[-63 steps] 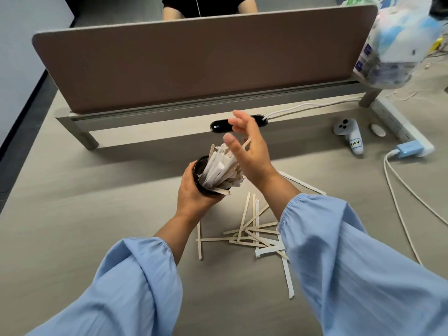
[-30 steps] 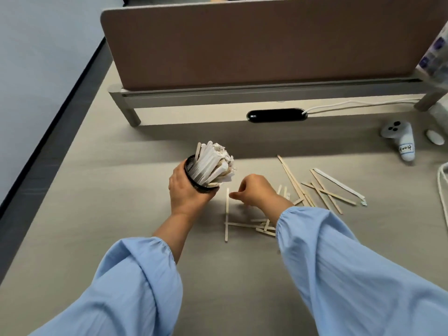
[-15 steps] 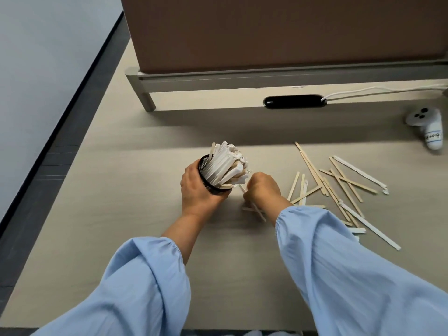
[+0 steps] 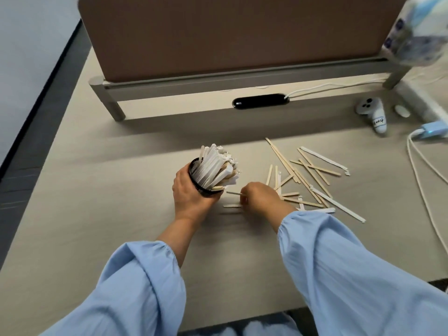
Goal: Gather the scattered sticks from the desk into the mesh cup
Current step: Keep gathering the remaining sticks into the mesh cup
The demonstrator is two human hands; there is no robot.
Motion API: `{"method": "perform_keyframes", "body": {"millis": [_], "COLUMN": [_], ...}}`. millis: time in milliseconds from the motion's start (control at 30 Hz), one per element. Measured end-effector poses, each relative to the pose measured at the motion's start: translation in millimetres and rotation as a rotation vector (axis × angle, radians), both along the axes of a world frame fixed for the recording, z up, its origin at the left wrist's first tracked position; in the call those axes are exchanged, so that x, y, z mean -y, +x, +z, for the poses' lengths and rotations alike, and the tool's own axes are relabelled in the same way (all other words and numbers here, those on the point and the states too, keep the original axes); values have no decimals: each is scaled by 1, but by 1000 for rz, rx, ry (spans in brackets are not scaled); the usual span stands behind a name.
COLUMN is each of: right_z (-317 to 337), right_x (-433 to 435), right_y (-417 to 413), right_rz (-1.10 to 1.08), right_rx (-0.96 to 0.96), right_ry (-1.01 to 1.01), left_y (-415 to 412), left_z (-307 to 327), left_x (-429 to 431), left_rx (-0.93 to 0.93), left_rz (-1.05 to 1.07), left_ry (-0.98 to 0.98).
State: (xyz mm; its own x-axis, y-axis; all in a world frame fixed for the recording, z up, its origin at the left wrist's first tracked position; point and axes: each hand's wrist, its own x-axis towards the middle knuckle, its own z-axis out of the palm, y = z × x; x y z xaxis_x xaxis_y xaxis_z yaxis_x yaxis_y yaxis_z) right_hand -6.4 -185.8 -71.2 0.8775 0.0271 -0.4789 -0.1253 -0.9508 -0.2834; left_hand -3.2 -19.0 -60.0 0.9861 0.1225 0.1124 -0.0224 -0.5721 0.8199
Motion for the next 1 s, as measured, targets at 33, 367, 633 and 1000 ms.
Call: {"method": "perform_keyframes", "body": {"millis": [33, 367, 633, 1000], "right_z": [-2, 7, 28, 4], "right_x": [-2, -3, 29, 112], "right_y": [-2, 0, 10, 64], "right_rz": [18, -158, -394, -426], "right_rx": [19, 223, 359, 173], "right_ry": [-26, 177, 344, 104], "left_y": [0, 3, 8, 44], "left_z": [0, 1, 2, 2], "left_x": [0, -11, 22, 87], "left_rx": [3, 49, 32, -12], "left_rz": [-7, 19, -43, -26], "left_ry": [6, -8, -41, 17]}}
